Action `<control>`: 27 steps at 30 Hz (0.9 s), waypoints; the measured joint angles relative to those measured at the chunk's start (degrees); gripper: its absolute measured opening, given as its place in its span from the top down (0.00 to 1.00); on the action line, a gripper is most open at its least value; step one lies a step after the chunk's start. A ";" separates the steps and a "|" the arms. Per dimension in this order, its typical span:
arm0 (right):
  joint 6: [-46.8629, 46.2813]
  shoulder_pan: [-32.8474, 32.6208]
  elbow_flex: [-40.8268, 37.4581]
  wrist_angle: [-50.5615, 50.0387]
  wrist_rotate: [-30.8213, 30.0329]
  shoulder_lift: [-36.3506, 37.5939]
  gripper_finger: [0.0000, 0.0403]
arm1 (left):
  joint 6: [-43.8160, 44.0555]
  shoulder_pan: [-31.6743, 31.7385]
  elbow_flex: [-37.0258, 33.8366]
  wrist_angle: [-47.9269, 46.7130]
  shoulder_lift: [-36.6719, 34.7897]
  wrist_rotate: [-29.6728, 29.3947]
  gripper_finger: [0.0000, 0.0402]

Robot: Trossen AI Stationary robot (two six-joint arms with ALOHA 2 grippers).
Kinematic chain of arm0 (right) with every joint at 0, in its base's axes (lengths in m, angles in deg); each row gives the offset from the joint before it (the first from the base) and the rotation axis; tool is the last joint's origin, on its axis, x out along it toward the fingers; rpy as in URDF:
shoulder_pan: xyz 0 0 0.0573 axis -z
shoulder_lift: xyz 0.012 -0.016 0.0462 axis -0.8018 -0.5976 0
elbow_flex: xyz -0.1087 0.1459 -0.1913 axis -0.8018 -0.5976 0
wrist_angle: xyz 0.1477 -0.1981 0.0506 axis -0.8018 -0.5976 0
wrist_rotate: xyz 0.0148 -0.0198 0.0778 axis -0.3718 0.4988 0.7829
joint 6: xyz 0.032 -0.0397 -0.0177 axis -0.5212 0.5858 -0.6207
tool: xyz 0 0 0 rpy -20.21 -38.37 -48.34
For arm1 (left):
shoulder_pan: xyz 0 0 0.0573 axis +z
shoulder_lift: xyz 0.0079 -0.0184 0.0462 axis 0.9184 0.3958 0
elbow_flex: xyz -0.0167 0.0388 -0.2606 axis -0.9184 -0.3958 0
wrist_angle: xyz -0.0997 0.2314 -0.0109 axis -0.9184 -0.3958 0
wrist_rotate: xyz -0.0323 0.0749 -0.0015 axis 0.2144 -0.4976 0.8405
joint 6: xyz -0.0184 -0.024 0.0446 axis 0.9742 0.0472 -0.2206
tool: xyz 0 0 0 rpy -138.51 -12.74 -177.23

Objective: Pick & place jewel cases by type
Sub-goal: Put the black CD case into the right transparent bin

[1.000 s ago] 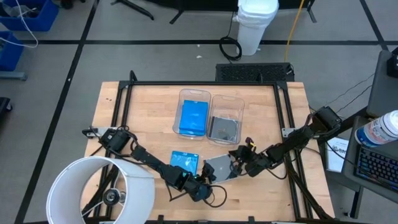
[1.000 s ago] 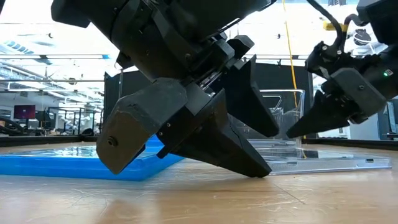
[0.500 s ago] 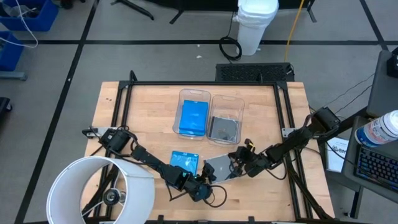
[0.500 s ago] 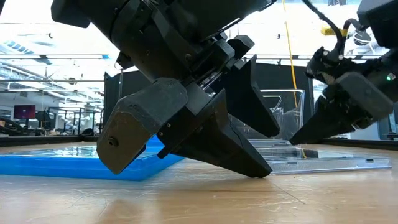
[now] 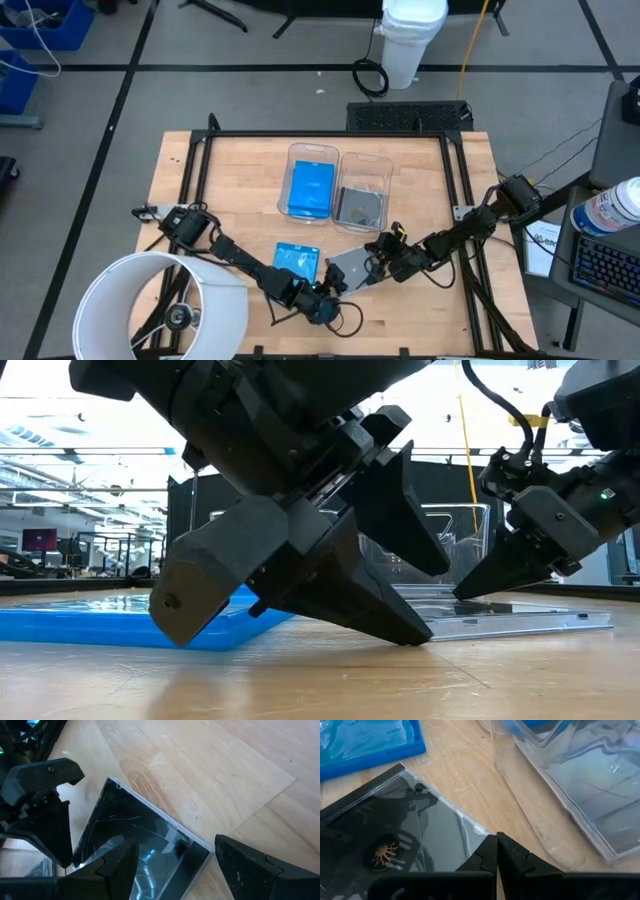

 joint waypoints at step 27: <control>-3.91 0.03 -0.19 -0.98 5.61 -0.09 1.00 | -6.22 -0.88 -0.30 2.45 -0.96 -21.67 0.33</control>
